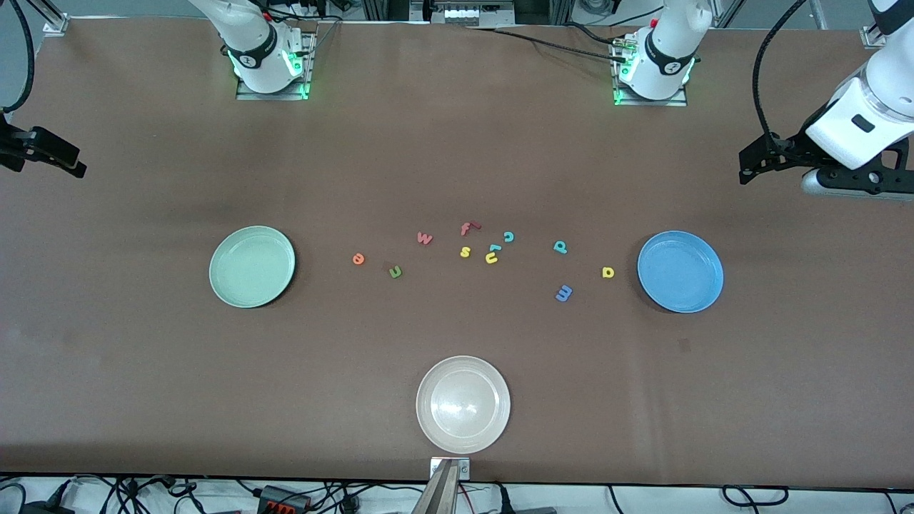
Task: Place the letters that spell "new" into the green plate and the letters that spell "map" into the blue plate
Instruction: 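Move the right gripper toward the orange letter e near the green plate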
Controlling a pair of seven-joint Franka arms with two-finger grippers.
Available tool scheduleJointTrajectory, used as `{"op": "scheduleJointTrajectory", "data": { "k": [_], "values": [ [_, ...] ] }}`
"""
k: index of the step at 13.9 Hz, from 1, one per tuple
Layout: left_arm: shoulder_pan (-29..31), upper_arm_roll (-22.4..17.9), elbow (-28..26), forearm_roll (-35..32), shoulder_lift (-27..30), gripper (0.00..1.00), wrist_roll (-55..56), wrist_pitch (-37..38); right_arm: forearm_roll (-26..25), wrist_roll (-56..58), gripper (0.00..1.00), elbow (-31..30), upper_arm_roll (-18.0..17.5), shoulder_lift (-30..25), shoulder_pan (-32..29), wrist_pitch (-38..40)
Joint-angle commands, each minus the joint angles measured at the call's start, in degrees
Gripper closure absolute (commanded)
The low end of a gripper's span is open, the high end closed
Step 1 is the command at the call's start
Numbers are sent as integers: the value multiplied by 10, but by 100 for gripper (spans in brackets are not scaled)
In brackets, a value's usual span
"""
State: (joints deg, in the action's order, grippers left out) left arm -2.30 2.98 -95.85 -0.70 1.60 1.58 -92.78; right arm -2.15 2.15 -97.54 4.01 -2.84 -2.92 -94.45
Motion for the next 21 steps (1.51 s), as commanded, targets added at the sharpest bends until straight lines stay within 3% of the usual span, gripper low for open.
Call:
{"op": "scheduleJointTrajectory", "data": {
  "k": [1,5,11,18,21],
  "values": [
    [-4,3,22,-15,-12,0,-10,8,0,1,0,-14,-3,-15,-2,0],
    [-2,3,22,-9,-12,0,-10,12,1,2,0,-14,-8,4,5,2],
    [0,3,22,-8,-12,0,-18,13,40,-1,0,-14,-8,98,82,-53],
    [0,2,22,-7,-12,0,-18,14,42,-7,0,-17,-8,251,219,-166],
    [0,3,22,-7,-12,0,-17,15,41,-38,0,-67,-8,282,278,-274]
  ]
}}
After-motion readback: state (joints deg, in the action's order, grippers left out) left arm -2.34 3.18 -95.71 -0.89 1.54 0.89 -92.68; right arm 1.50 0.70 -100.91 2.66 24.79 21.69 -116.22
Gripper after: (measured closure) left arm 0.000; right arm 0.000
